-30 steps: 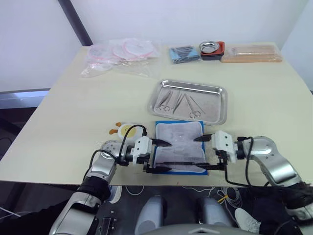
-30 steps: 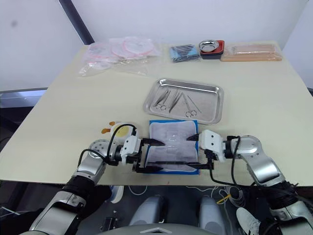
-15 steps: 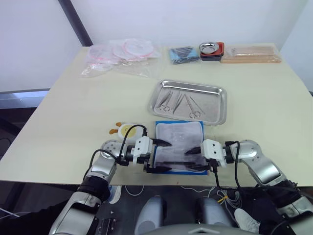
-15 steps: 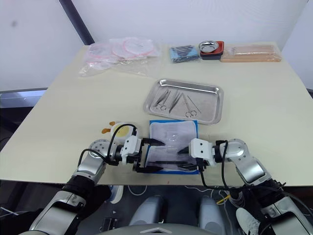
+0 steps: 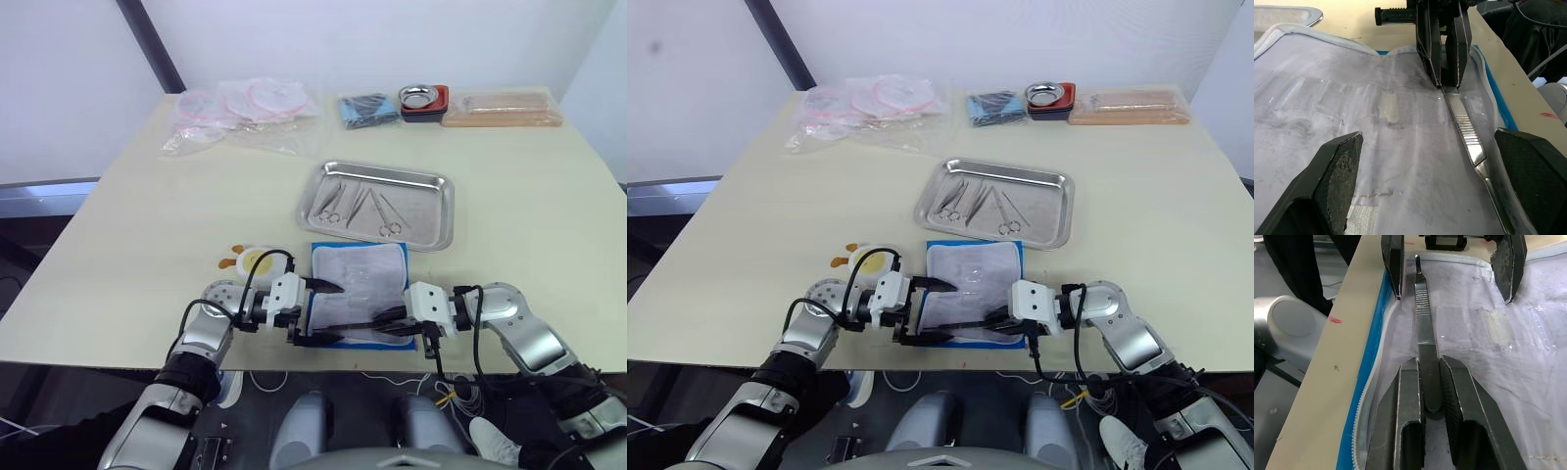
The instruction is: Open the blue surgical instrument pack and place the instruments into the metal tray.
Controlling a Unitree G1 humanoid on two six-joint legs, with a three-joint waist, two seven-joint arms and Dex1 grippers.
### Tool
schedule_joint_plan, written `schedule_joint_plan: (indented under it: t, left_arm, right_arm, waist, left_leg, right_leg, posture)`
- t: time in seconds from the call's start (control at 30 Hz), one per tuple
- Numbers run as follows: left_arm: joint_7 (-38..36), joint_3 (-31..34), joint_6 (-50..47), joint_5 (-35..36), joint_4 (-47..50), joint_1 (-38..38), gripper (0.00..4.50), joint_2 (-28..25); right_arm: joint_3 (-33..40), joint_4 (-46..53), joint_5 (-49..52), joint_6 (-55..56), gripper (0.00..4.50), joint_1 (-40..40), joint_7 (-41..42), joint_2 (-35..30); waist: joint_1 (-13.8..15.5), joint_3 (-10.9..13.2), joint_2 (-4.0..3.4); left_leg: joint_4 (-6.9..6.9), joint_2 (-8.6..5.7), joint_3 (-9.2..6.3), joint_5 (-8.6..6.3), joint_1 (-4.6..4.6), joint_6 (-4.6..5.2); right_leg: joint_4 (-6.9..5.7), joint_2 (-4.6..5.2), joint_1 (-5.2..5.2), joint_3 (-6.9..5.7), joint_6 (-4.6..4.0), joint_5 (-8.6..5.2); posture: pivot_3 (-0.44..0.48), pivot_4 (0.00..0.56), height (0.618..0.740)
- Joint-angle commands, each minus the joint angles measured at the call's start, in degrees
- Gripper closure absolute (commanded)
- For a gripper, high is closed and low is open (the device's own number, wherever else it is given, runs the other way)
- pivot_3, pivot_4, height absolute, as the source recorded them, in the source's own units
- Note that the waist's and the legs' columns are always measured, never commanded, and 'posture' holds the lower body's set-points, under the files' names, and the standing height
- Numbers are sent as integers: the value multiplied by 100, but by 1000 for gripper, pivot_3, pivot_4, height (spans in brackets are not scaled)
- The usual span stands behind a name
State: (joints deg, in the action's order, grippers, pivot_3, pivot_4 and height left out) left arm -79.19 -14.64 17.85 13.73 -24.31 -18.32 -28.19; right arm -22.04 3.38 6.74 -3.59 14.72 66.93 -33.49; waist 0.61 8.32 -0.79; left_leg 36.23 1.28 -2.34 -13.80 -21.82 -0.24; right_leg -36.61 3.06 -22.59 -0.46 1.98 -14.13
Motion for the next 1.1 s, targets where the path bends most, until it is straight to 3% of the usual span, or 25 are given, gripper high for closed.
schedule_joint_plan:
  t: [0.03, 0.43, 1.1]
  left_arm:
    - [146, -310, -190, -648, -681, 361, 0, -178]
    - [135, -312, -282, -624, -602, 415, 0, -189]
    - [176, -328, -323, -631, -570, 428, 0, -145]
  right_arm:
    - [18, 189, -167, -102, 4377, 80, -60, -117]
    - [142, 1213, -366, -775, 4377, 268, -76, -597]
    - [613, 1798, -200, -1162, 4377, 290, 152, -1555]
  waist:
    - [-2, 0, 0]
    - [-4, 2, -3]
    - [-3, 6, -3]
  left_leg:
    - [0, 0, -1, 0, 1, 0]
    - [-1, 1, -1, -3, -1, -5]
    - [-3, 1, 2, -13, -3, -22]
  right_leg:
    - [0, 0, 0, 0, 0, 0]
    - [0, 0, -2, -2, 0, 0]
    - [2, 6, -9, -5, 0, 0]
  posture:
    - [0, 150, 740]
    - [0, 150, 740]
    - [0, 150, 740]
